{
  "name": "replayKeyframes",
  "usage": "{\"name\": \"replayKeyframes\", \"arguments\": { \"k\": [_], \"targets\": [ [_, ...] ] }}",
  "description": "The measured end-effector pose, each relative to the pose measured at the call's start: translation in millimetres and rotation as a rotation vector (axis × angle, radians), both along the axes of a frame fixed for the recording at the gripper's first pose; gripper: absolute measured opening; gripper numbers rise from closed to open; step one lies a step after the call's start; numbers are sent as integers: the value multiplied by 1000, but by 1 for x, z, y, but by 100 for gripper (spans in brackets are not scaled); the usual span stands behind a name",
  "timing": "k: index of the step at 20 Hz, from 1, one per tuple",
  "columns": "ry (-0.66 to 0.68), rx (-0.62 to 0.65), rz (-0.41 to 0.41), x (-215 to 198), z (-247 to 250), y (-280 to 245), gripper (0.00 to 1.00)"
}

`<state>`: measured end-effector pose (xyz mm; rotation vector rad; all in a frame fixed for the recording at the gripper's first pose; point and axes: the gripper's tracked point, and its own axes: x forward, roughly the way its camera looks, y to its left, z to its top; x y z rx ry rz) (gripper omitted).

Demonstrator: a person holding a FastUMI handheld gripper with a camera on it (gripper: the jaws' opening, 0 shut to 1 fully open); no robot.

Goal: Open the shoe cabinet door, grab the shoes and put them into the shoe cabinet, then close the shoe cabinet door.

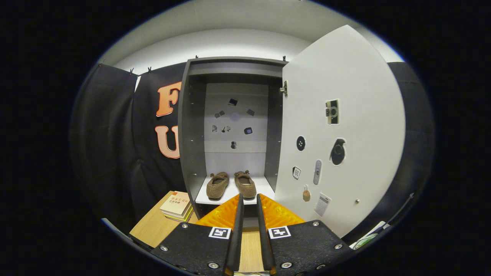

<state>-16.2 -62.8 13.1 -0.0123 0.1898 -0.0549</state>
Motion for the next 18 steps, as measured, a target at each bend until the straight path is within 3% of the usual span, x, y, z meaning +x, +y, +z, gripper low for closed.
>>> {"name": "replayKeyframes", "arguments": {
  "k": [9,18],
  "targets": [
    [-9,22,-133,-72,0,-72,26],
    [18,59,-306,-109,-28,-170,36]
  ]
}}
